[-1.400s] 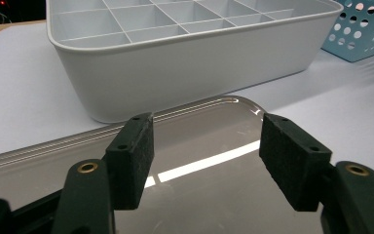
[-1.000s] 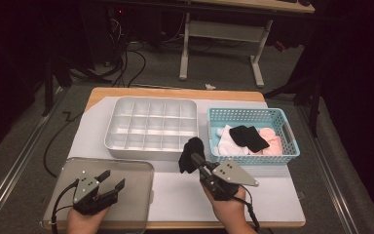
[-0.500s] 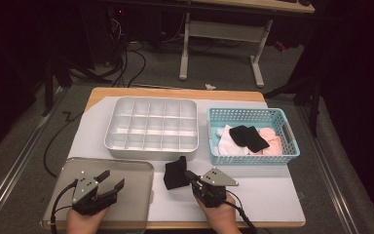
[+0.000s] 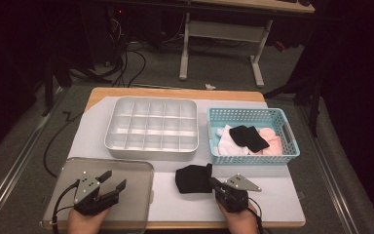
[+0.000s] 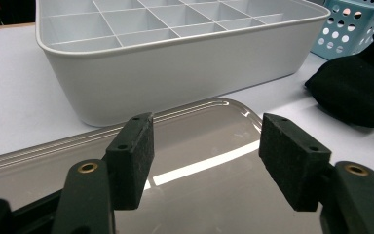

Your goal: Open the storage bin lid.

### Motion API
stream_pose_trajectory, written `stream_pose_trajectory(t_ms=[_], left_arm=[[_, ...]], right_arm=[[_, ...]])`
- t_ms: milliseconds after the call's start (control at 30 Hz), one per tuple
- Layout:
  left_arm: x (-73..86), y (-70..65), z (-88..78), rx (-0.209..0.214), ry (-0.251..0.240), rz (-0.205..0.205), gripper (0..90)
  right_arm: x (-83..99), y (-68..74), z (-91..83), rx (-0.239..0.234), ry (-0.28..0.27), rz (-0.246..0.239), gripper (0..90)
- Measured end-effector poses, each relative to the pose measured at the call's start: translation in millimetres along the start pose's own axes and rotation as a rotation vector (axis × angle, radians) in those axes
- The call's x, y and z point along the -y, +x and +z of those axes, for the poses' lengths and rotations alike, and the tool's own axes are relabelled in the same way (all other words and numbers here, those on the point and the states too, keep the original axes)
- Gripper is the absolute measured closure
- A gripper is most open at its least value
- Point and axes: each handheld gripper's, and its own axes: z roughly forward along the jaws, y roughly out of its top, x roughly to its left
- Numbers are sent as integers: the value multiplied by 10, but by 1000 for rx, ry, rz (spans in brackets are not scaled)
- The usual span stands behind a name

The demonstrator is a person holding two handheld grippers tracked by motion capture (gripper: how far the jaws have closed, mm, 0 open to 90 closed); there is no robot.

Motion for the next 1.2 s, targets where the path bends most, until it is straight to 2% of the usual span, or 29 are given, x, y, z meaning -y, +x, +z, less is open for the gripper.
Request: stream_pose_trajectory(t_ms=[133, 233, 300, 333, 367, 400, 533, 567, 733, 800, 900, 967, 1000, 1033, 1133, 1200], left_arm=[[-2, -2, 2, 1, 0, 1, 381], [1, -1, 3, 3, 0, 0, 380], [4, -2, 9, 4, 3, 1, 380], [6, -4, 11, 4, 3, 1, 380], [6, -6, 12, 5, 3, 1, 380], [5, -8, 12, 5, 3, 1, 380], [4, 0, 5, 4, 3, -2, 380], [6, 4, 2, 4, 3, -3, 381], [10, 20, -3, 2, 1, -7, 381], [10, 25, -4, 1, 1, -5, 380], [8, 20, -2, 2, 2, -7, 380], [7, 9, -2, 3, 4, -2, 381], [7, 4, -2, 3, 3, -1, 381], [8, 1, -2, 3, 3, -1, 381], [10, 3, -5, -10, 2, 5, 381], [1, 6, -3, -13, -6, -3, 383]], right_arm=[[7, -49, -57, 29, -15, 8, 801], [-30, -42, -80, 23, -21, 20, 778], [-85, 67, -35, -3, -11, -15, 748], [-85, 67, -35, -3, -11, -15, 748], [-117, 168, 37, -22, 2, -52, 730], [-117, 168, 37, -22, 2, -52, 730], [-174, 366, 228, -74, 59, -97, 687], [-194, 448, 316, -87, 91, -118, 665], [-226, 554, 425, -112, 118, -149, 604], [-254, 621, 439, -133, 113, -163, 540], [-262, 660, 447, -143, 107, -173, 530], [-250, 679, 477, -130, 124, -177, 552], [-221, 667, 510, -108, 148, -183, 627], [-221, 667, 510, -108, 148, -183, 627], [-197, 614, 501, -107, 167, -170, 831], [-219, 575, 448, -114, 159, -167, 854]])
